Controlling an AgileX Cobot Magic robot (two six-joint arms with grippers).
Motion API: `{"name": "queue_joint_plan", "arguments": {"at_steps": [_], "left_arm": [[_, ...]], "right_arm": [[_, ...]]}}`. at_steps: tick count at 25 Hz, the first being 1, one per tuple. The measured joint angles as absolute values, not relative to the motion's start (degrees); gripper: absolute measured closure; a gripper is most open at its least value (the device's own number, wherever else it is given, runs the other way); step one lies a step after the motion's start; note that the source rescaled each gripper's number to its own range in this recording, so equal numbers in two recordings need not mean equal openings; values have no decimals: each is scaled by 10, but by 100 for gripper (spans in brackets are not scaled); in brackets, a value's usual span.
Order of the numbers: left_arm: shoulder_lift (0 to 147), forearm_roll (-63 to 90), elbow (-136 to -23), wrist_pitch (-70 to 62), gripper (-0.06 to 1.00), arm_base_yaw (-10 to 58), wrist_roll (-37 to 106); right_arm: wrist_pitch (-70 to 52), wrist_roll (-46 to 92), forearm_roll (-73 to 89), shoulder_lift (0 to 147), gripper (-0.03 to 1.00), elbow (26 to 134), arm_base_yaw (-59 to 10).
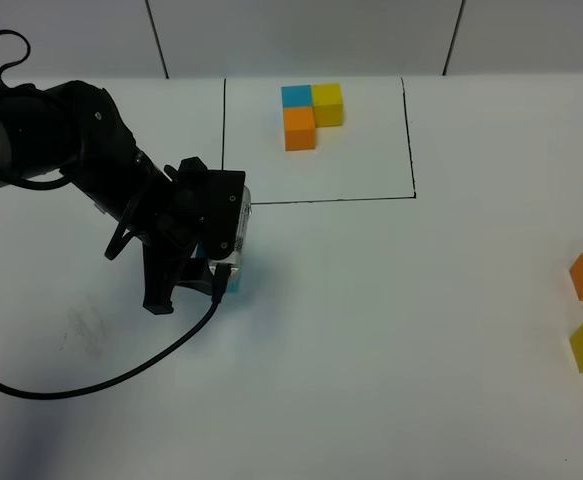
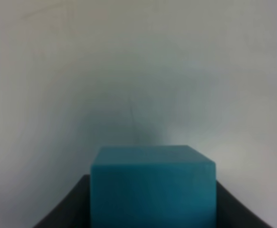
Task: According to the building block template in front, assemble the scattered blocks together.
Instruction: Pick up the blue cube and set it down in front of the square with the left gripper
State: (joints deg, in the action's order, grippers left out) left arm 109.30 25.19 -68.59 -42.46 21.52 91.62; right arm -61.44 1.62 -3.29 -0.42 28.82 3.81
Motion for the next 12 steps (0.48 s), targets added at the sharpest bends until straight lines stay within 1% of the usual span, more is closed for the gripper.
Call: {"name": "queue_joint_plan", "arguments": {"at_steps": [12], "left_arm": [[1107, 215, -688, -433, 40, 217, 895]], "right_arm": [[-614, 16, -33, -4, 96, 288, 38]]}}
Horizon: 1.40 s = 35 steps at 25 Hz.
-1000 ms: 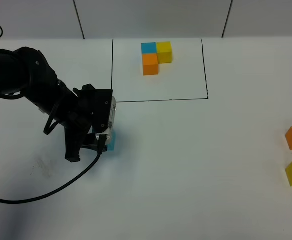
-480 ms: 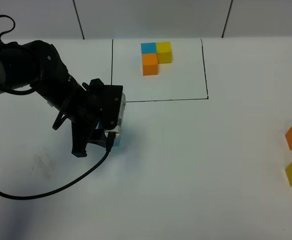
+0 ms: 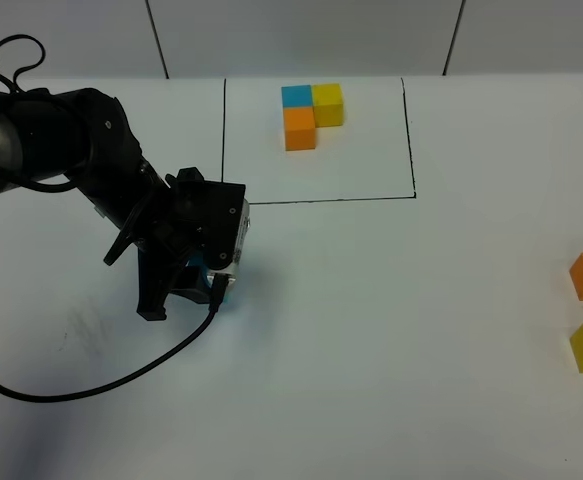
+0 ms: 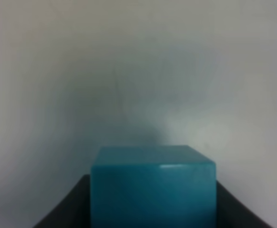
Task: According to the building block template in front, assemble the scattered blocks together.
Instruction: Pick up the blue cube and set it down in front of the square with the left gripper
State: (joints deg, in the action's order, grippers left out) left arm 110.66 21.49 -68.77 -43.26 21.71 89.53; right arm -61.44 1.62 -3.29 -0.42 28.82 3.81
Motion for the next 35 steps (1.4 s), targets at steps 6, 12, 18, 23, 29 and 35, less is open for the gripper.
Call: {"name": "queue_joint_plan", "arguments": {"at_steps": [6, 12, 18, 23, 29, 35], "left_arm": [[1108, 214, -688, -420, 40, 217, 895], [1128, 214, -693, -396, 40, 232, 895], [1156, 235, -735, -394, 40, 241, 895], [1170, 246, -764, -394, 40, 246, 895], [1187, 252, -773, -392, 40, 251, 895], [1206, 262, -788, -385, 40, 252, 895]], "right_arm": [[-614, 16, -33, -4, 96, 288, 38], [-614, 16, -33, -4, 96, 288, 38], [-614, 16, -33, -4, 96, 288, 38], [-614, 16, -33, -4, 96, 288, 38], [-614, 16, -33, -4, 96, 288, 38], [-614, 16, -34, -4, 96, 288, 38]]}}
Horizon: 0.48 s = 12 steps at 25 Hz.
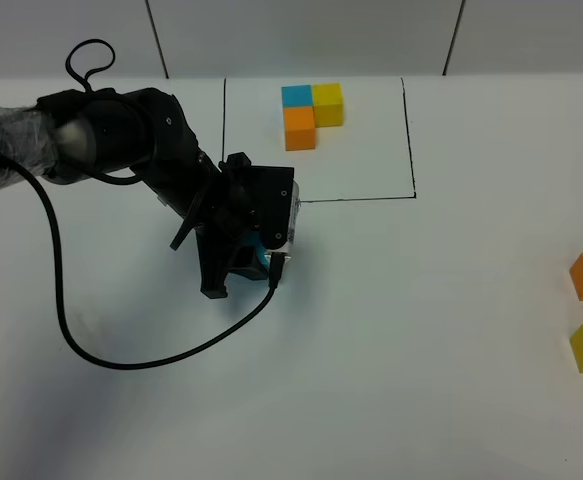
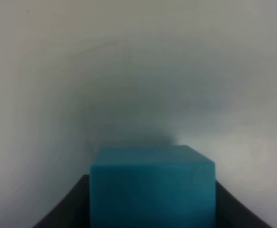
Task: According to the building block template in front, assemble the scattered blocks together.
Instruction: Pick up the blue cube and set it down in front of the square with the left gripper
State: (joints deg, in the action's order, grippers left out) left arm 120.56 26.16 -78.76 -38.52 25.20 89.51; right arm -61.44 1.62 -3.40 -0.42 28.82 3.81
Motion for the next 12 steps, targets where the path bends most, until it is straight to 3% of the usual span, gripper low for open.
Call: {"name": "queue_joint_plan", "arguments": {"at_steps": [12], "left_arm": [[1237, 276, -790, -389, 40, 252, 892]], "right_arm": [[-614, 16, -35, -4, 96, 288, 38]]}}
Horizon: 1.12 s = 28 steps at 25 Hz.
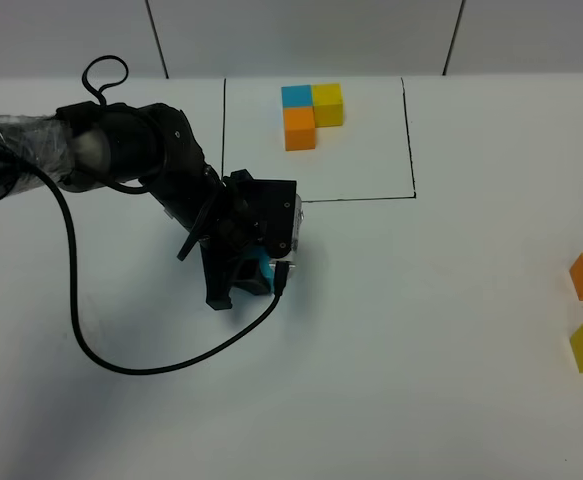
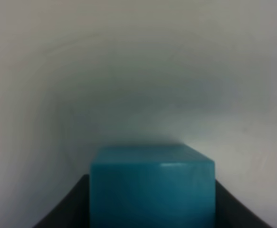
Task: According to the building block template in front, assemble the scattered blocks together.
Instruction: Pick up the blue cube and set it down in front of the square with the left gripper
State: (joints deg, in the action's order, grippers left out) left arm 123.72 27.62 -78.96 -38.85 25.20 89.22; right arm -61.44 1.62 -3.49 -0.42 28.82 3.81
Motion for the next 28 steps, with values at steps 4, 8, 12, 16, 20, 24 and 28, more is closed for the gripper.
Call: {"name": "queue_joint_plan", "arguments": {"at_steps": [4, 8, 12, 16, 20, 24, 28], "left_arm": [[1241, 278, -792, -392, 40, 252, 890], [1241, 279, -792, -392, 40, 252, 890], [1242, 286, -792, -394, 40, 252, 886], [1242, 289, -792, -395, 40, 252, 875], [1242, 290, -792, -398, 40, 252, 873], [1242, 290, -792, -400, 40, 252, 870], [1242, 288, -792, -400, 40, 252, 855]], "right_arm": [[-614, 16, -35, -4, 96, 288, 38], [-614, 16, -35, -4, 96, 288, 38], [-614, 16, -35, -4, 96, 288, 38], [-614, 16, -35, -4, 96, 288, 38], [-614, 16, -35, -4, 96, 288, 38], [-614, 16, -35, -4, 96, 288, 38], [-614, 16, -35, -4, 96, 288, 38]]}}
